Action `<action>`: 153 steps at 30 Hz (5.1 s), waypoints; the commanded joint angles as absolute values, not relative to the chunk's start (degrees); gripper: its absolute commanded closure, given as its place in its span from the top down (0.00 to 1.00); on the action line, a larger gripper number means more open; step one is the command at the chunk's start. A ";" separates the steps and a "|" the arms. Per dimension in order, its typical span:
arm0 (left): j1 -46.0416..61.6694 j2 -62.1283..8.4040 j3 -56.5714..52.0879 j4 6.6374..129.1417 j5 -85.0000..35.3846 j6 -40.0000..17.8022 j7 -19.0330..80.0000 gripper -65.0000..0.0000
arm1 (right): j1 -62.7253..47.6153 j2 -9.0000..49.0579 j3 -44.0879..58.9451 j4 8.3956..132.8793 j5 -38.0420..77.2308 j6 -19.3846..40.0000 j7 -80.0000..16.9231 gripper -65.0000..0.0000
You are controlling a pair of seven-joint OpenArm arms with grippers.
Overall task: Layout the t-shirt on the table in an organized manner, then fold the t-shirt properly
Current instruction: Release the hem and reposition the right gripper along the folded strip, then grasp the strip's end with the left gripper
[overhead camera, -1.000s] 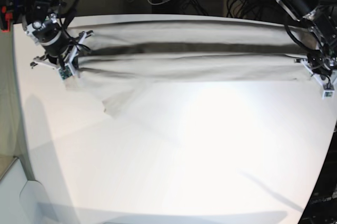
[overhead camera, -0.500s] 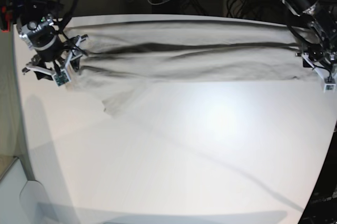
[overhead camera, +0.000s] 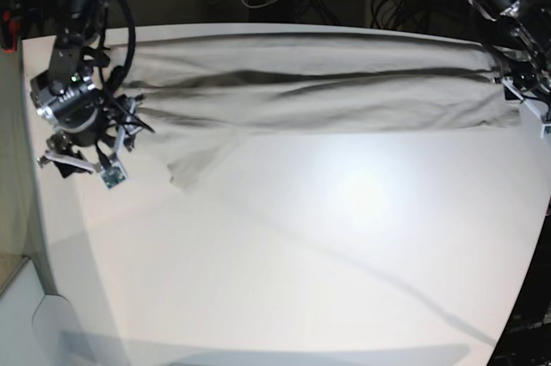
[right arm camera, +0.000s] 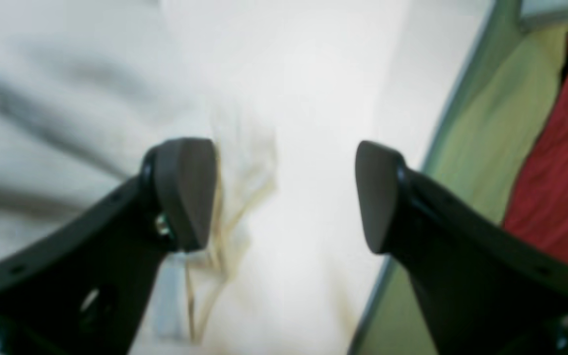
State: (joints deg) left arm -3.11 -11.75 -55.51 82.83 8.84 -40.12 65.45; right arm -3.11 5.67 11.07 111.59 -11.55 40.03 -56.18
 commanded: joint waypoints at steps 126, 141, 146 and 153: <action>-4.35 -11.47 -52.79 78.29 8.48 -40.00 65.27 0.00 | -17.89 0.66 7.87 115.21 -10.95 40.00 -62.20 0.51; -4.62 -9.19 -52.88 86.20 8.48 -40.00 65.71 0.00 | -15.60 0.48 7.87 115.12 -10.95 40.00 -62.46 0.51; -5.58 -7.60 -52.18 93.67 8.48 -40.00 65.98 0.00 | -15.16 0.48 7.87 115.12 -10.95 40.00 -62.55 0.51; -5.23 -2.68 -45.41 100.62 8.84 -40.00 71.60 0.00 | -15.16 0.48 7.87 115.12 -11.03 40.00 -62.55 0.51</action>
